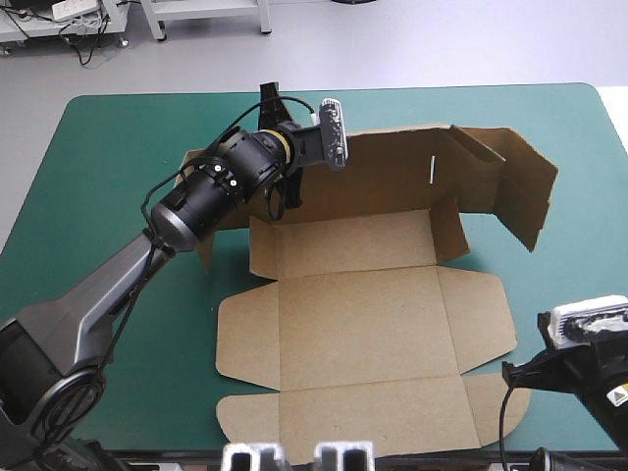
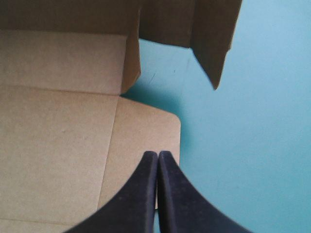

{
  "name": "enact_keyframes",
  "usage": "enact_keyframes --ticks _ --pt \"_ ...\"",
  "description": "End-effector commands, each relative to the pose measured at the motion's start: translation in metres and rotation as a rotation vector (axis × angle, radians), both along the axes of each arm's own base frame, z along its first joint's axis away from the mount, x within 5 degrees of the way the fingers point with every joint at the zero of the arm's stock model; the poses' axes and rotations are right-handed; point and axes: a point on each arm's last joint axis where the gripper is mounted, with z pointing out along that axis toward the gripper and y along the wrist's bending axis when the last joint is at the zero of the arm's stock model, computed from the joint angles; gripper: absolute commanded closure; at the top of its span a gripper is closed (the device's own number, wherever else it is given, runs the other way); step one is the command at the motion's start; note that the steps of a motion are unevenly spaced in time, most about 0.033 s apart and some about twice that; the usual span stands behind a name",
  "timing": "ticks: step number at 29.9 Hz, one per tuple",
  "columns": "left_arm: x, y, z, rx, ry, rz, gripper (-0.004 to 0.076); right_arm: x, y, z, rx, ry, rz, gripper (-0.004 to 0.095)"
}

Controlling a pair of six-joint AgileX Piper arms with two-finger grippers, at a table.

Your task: Fold the box

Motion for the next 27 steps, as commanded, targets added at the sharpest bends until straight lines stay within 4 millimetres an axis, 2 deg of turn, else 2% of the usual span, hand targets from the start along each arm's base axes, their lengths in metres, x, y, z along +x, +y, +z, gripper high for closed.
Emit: enact_keyframes --ticks 1,8,12,14,22,27 --pt "-0.017 0.009 0.018 -0.091 -0.153 -0.033 0.0734 0.011 -0.002 0.041 0.019 -0.096 -0.013 0.0917" --pt "-0.043 0.006 -0.023 -0.065 -0.212 -0.106 0.0734 0.055 -0.010 0.095 0.084 -0.109 0.026 0.0917" --pt "-0.047 0.003 -0.040 -0.031 -0.230 -0.105 0.0734 0.085 -0.016 0.121 0.115 -0.108 0.063 0.0917" --pt "-0.046 0.002 -0.043 -0.040 -0.236 -0.105 0.0734 0.104 -0.021 0.127 0.125 -0.077 0.078 0.0917" --pt "-0.040 -0.006 -0.055 -0.023 -0.230 -0.132 0.0734 0.183 -0.037 0.131 0.207 0.055 0.170 0.0917" --pt "-0.036 -0.010 -0.064 0.013 -0.224 -0.139 0.0734 0.236 -0.050 0.110 0.257 0.140 0.204 0.0917"
